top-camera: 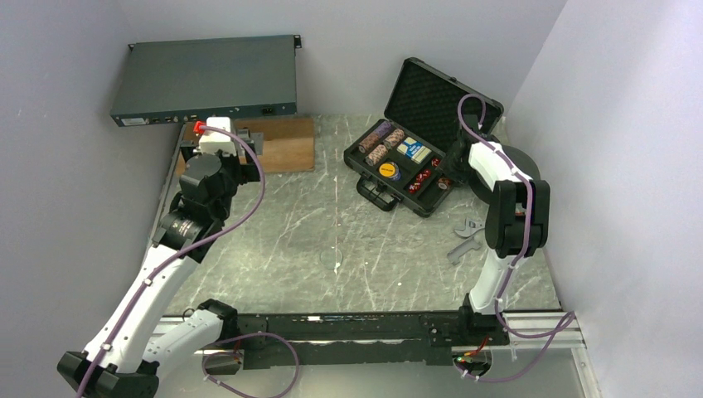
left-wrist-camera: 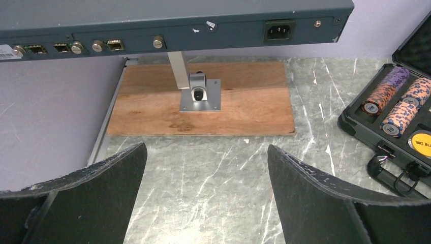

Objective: Pack up texas hold em set

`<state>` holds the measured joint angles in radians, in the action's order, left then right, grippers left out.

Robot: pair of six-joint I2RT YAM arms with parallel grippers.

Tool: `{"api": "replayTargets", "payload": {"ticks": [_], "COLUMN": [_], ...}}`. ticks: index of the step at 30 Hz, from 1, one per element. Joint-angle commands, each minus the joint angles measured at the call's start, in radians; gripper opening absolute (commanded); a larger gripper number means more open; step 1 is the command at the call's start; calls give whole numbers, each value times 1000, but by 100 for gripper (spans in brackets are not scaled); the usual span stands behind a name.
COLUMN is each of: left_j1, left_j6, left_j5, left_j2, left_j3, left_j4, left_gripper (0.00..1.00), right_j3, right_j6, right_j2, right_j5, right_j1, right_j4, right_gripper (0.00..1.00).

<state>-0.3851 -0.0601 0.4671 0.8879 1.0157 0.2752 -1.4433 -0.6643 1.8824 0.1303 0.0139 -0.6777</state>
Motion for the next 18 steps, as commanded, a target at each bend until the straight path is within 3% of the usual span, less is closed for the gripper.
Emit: {"api": "replayTargets", "payload": {"ticks": [1, 18], "left_j1": [8, 14], "left_j6": [9, 2], "left_j5": [-16, -27], "left_j2": [-5, -9], "left_j3": [40, 39], "left_j4": [-17, -16], "left_gripper": [95, 94], "right_j3": [-60, -84], "right_j6": [-45, -66], "right_j2": [9, 53], "right_j5": [10, -126], "right_j1": [-9, -60], "right_j4": [25, 66], "right_gripper": [0, 0]}}
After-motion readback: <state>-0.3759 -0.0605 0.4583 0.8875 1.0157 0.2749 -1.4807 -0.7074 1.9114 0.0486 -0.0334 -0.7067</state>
